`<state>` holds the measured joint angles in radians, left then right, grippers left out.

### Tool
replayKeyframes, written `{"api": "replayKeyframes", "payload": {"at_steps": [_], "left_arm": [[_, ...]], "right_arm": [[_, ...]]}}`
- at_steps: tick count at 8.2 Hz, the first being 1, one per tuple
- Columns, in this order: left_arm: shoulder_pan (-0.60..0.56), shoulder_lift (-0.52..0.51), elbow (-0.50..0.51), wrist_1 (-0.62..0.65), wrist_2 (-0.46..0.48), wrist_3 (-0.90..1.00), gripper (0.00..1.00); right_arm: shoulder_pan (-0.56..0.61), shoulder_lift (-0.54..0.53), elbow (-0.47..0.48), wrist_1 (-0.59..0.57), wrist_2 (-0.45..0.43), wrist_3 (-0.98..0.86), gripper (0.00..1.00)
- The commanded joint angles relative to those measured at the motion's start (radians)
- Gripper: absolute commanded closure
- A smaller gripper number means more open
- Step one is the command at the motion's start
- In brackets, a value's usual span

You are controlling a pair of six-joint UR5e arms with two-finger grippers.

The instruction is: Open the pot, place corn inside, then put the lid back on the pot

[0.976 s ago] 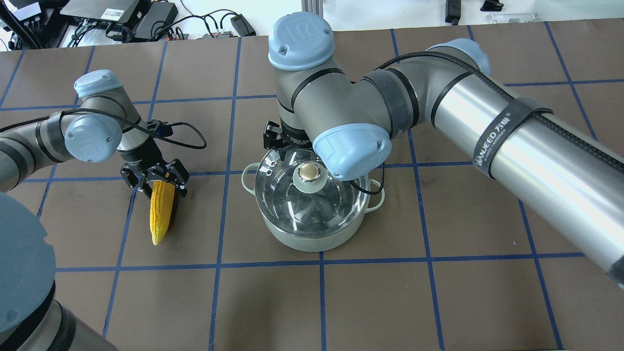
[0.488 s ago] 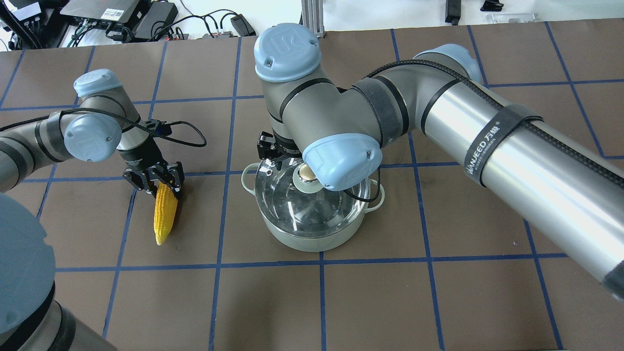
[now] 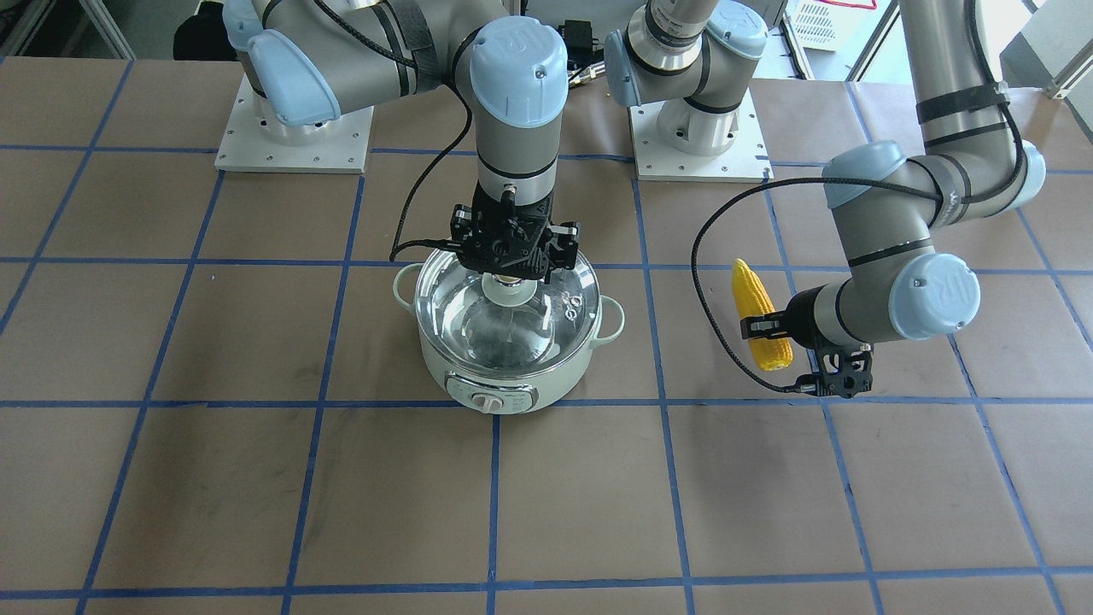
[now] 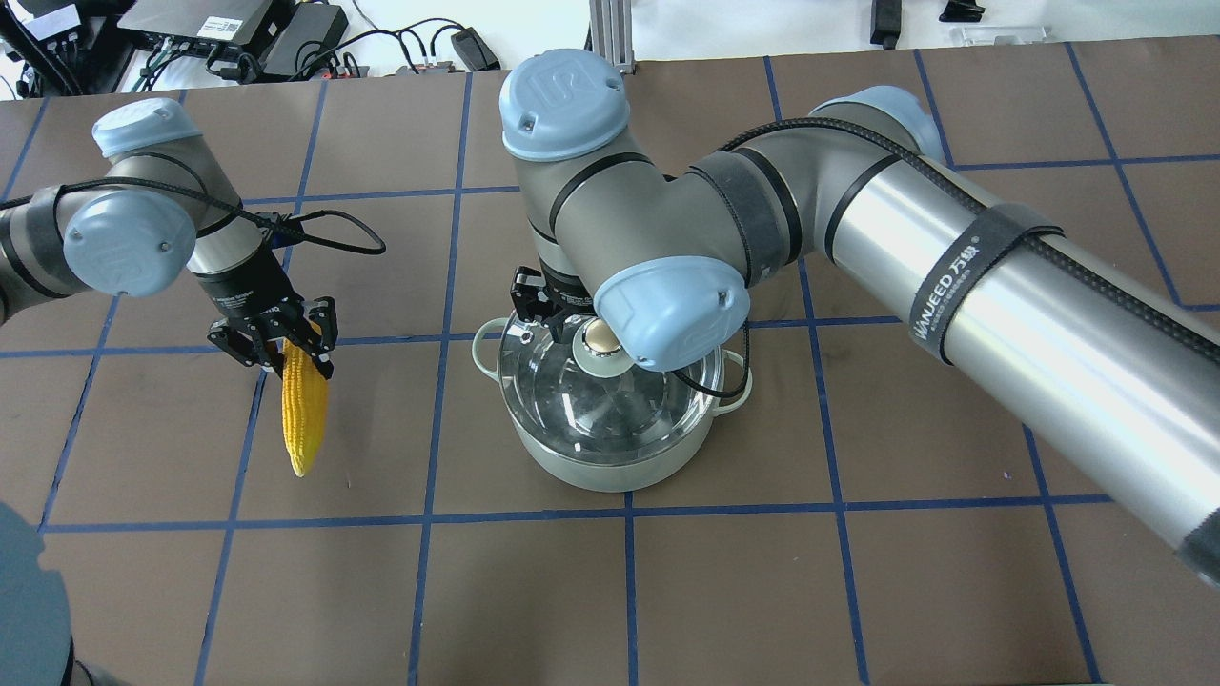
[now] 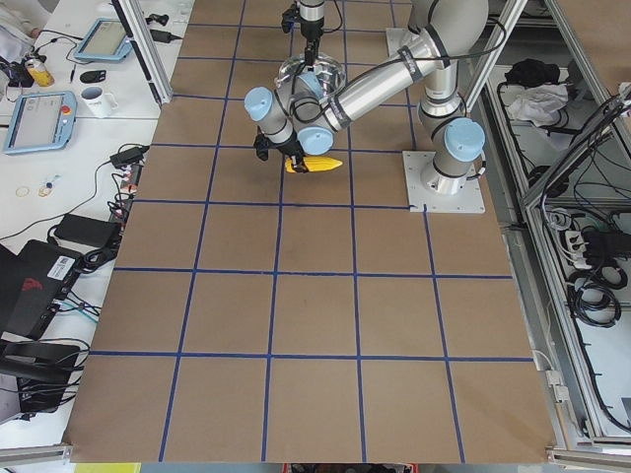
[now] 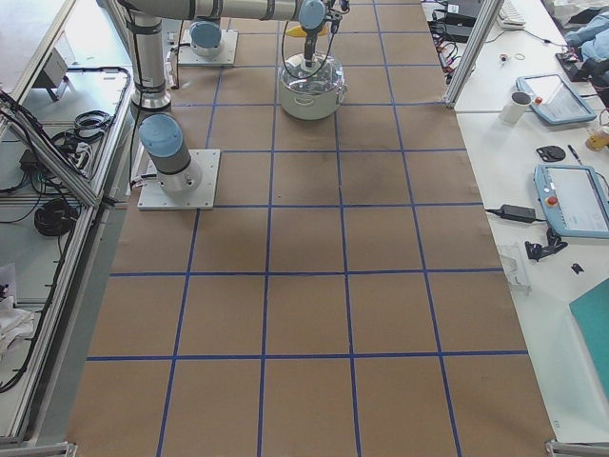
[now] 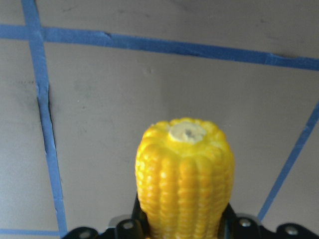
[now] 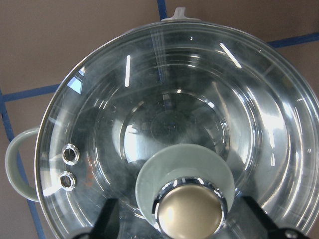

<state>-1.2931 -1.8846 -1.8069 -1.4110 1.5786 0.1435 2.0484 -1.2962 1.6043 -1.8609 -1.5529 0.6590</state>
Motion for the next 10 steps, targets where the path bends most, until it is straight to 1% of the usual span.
{"api": "replayKeyframes", "payload": {"at_steps": [1, 2, 3, 4, 7, 8, 9, 10], "left_arm": [[0.000, 0.125, 0.037, -0.106, 0.024, -0.058, 1.00], [-0.003, 0.171, 0.079, -0.173, 0.032, -0.059, 1.00], [-0.003, 0.203, 0.133, -0.248, 0.085, -0.064, 1.00], [-0.011, 0.223, 0.168, -0.259, 0.096, -0.103, 1.00], [-0.012, 0.225, 0.173, -0.261, 0.087, -0.119, 1.00], [-0.014, 0.222, 0.175, -0.264, 0.089, -0.155, 1.00], [-0.024, 0.225, 0.176, -0.266, 0.089, -0.154, 1.00], [-0.052, 0.226, 0.176, -0.264, 0.083, -0.156, 1.00]], "right_arm": [[-0.001, 0.000, 0.000, 0.012, -0.001, -0.007, 0.31], [-0.002, 0.000, 0.000, 0.013, -0.001, -0.019, 0.38], [-0.002, 0.000, 0.000, 0.016, -0.001, -0.021, 0.41], [-0.005, 0.000, 0.000, 0.016, -0.001, -0.025, 0.42], [-0.011, 0.000, 0.000, 0.016, -0.001, -0.036, 0.42], [-0.011, 0.000, 0.000, 0.014, -0.001, -0.036, 0.41], [-0.011, 0.000, 0.000, 0.013, -0.001, -0.036, 0.37], [-0.011, 0.000, 0.000, 0.013, 0.000, -0.036, 0.25]]}}
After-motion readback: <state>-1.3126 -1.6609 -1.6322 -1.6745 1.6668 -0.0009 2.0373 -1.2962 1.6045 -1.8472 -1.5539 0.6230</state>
